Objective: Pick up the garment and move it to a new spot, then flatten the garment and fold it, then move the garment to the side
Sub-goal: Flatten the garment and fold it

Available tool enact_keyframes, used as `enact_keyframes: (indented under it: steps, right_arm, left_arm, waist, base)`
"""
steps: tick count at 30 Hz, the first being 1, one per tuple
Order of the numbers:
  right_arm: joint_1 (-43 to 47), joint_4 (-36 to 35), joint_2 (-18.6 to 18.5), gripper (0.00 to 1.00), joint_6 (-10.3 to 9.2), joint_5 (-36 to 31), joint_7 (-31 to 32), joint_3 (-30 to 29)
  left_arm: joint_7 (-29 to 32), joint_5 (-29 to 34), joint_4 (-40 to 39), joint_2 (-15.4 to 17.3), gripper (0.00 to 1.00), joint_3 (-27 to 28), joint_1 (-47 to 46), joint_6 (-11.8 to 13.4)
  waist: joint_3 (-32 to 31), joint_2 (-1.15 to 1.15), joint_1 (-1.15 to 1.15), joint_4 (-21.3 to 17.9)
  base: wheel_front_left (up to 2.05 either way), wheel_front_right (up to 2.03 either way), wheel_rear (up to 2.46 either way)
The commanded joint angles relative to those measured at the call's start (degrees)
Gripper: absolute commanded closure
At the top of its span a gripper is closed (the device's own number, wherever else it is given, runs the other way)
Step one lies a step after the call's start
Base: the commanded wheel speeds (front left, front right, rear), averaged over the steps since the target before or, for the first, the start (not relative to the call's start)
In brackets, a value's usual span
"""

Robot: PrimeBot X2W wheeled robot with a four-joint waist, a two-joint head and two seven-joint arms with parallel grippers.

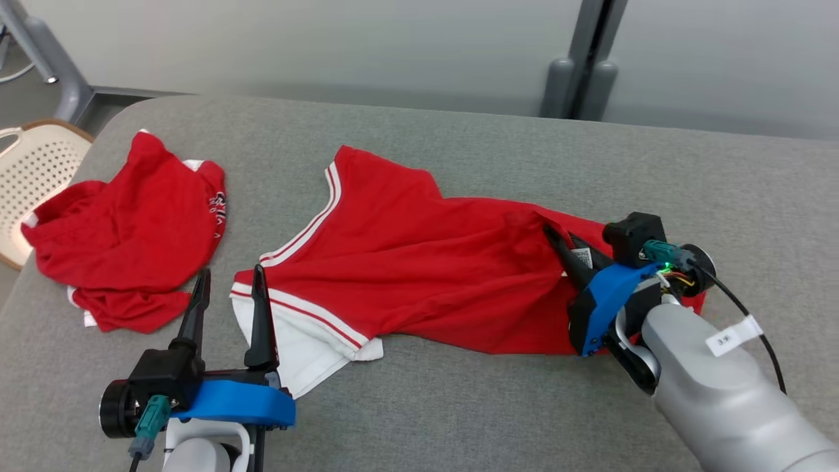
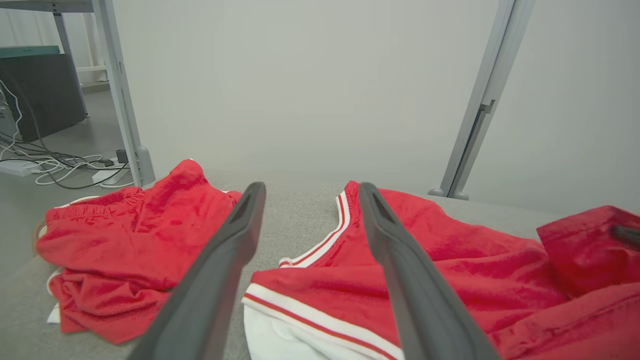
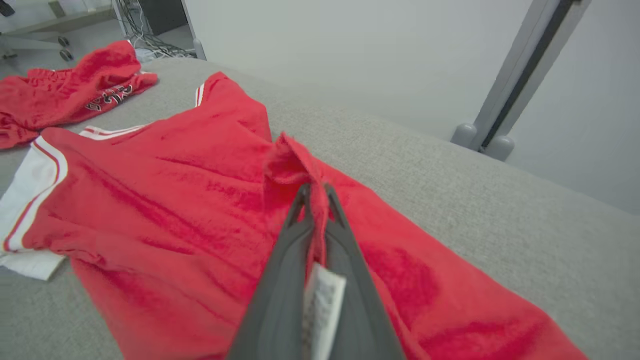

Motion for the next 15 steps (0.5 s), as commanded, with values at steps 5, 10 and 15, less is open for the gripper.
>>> enact_keyframes:
  steps: [5,10,15]
  right_arm:
    - [11.2,-15.1,-2.7,1.0,-0.01,-2.4,-0.3,-9.0]
    - [21.3,-25.9,-2.0,1.0,-0.01,-4.6,-0.3,-15.8]
    - [29.8,-33.4,-0.3,1.0,-0.01,-6.2,-0.3,-20.3]
  left_arm:
    - [-0.3,0.9,0.3,0.0,0.0,1.7,1.9,-0.5]
    - [-0.3,1.2,0.3,0.0,0.0,2.4,2.6,-0.7]
    - [-0.3,1.2,0.7,0.0,0.0,2.7,2.7,-1.1]
  waist:
    - [-2.8,0.0,0.0,-6.1]
    - [-3.0,0.0,0.0,-9.3]
    - [-2.9,0.0,0.0,-11.0]
  base:
    - [0.0,0.0,0.0]
    - [0.0,0.0,0.0]
    - [0.0,0.0,0.0]
